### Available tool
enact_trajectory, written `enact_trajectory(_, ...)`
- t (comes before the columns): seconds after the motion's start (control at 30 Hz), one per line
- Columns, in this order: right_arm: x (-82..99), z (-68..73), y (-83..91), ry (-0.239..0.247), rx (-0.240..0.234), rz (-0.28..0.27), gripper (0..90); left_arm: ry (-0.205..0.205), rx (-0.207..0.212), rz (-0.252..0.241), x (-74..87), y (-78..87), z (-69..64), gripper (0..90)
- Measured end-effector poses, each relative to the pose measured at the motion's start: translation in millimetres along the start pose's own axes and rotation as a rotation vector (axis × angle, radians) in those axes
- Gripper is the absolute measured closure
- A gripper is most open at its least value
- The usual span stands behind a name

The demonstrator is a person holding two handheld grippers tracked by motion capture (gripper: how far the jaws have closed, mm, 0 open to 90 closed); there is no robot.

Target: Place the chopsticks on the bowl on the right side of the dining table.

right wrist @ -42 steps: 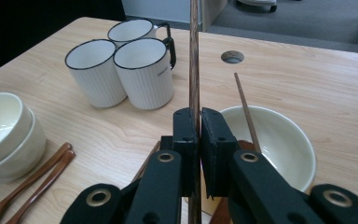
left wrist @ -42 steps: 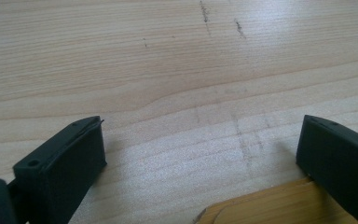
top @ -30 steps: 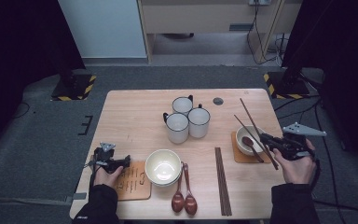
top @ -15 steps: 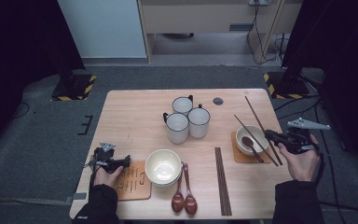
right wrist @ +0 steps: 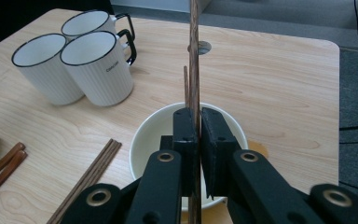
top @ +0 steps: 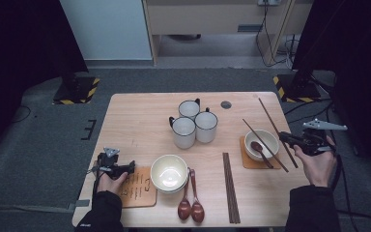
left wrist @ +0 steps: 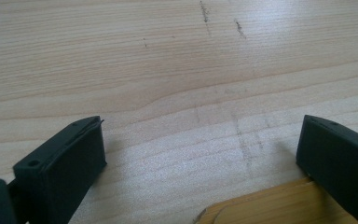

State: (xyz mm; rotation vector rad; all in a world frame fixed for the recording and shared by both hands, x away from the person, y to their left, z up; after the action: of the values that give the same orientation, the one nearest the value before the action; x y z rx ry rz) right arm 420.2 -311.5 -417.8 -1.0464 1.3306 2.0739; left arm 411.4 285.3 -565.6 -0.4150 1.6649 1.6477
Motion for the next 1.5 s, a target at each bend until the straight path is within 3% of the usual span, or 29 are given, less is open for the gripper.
enact_trajectory(0.5,0.0,-13.3,-6.1,0.043,0.023,0.033,85.1,0.000,0.000,0.000,0.0,0.0,0.0,0.0)
enact_trajectory(0.87,10.8,-16.5,-25.3,0.058,0.020,0.080,85.1,0.000,0.000,0.000,0.0,0.0,0.0,0.0)
enact_trajectory(1.5,30.0,-22.0,-48.9,0.032,0.010,0.155,85.0,0.000,0.000,0.000,0.0,0.0,0.0,0.0)
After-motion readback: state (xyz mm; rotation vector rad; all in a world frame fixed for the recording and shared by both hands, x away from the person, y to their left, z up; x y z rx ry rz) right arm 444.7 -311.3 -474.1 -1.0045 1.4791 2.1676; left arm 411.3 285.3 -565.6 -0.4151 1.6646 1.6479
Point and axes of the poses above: each handheld gripper's, and its own axes: y roughly backward along the jaws, x roughly out of its underside, z roughly to its left, the point moved 4 cm from there along -y, roughly forward along the jaws, and after that the axes turned 8 degrees about -y, right-handed, at the moved point
